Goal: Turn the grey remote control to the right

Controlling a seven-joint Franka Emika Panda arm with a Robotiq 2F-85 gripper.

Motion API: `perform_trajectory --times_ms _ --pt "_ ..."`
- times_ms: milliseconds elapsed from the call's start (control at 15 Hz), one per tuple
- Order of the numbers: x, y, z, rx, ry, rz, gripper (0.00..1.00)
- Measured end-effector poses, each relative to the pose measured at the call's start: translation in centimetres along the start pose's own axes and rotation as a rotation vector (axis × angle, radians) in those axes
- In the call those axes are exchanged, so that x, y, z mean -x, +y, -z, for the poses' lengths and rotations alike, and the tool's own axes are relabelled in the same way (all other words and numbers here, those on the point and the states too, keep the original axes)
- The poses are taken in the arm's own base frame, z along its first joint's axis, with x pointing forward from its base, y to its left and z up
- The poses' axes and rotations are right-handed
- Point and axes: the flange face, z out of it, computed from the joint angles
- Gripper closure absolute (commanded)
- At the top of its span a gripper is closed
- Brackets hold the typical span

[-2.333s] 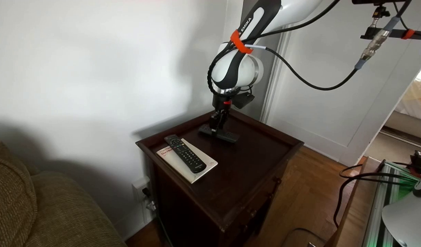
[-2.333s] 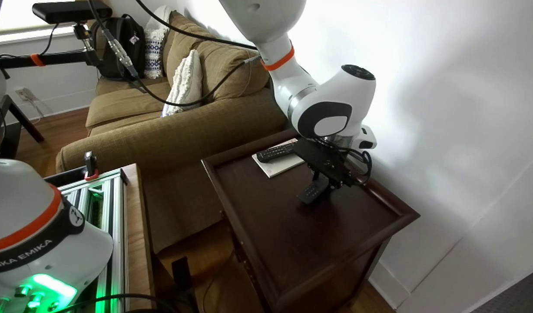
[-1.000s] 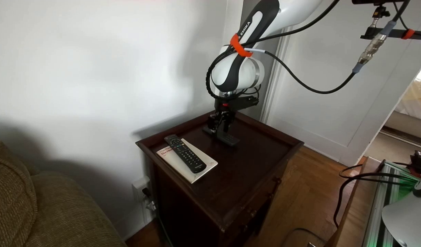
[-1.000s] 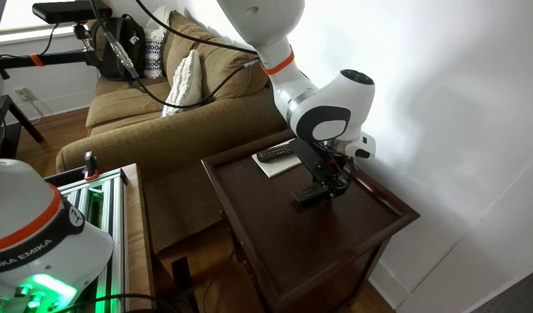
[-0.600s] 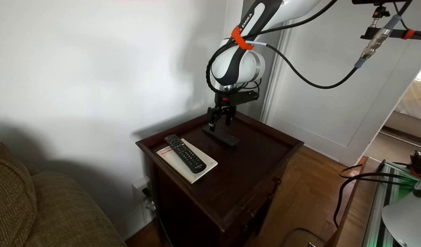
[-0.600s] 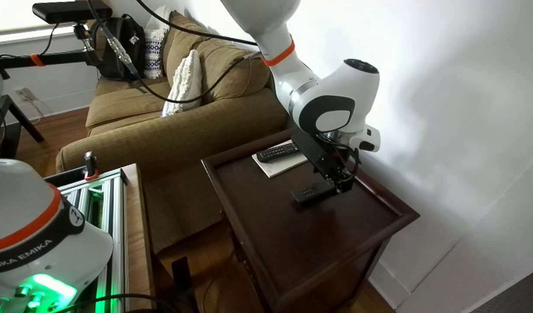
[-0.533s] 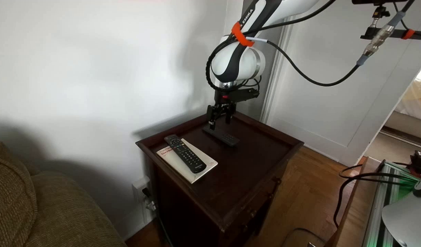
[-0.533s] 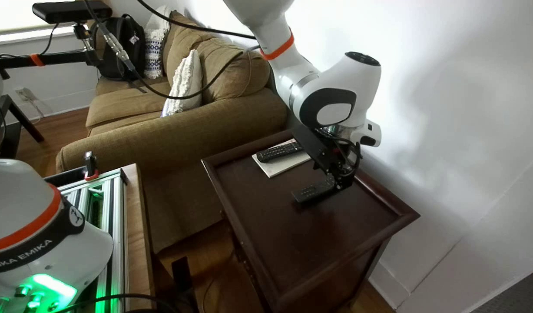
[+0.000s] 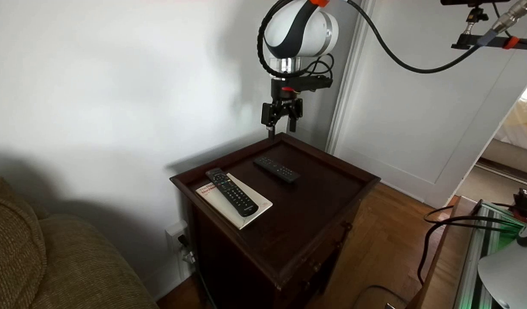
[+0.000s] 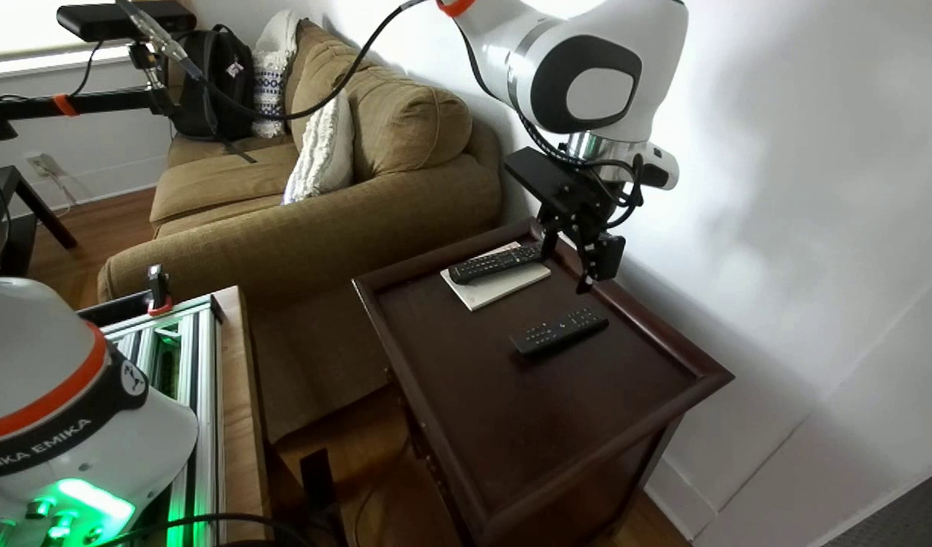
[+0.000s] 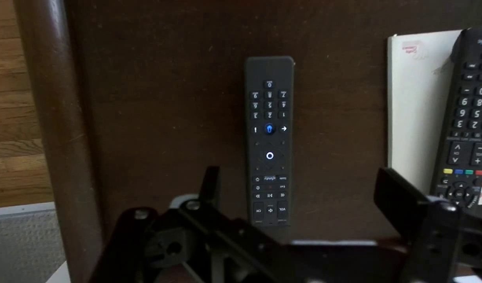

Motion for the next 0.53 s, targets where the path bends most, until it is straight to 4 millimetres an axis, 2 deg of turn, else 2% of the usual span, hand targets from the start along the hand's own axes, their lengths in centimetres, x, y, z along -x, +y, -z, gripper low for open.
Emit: perform_trajectory --times_ms 267,533 --pt "0.6 0.0 2.5 0.048 0.022 -0.025 0.00" --pt "1.2 0.0 2.9 0.091 0.017 -0.014 0.00"
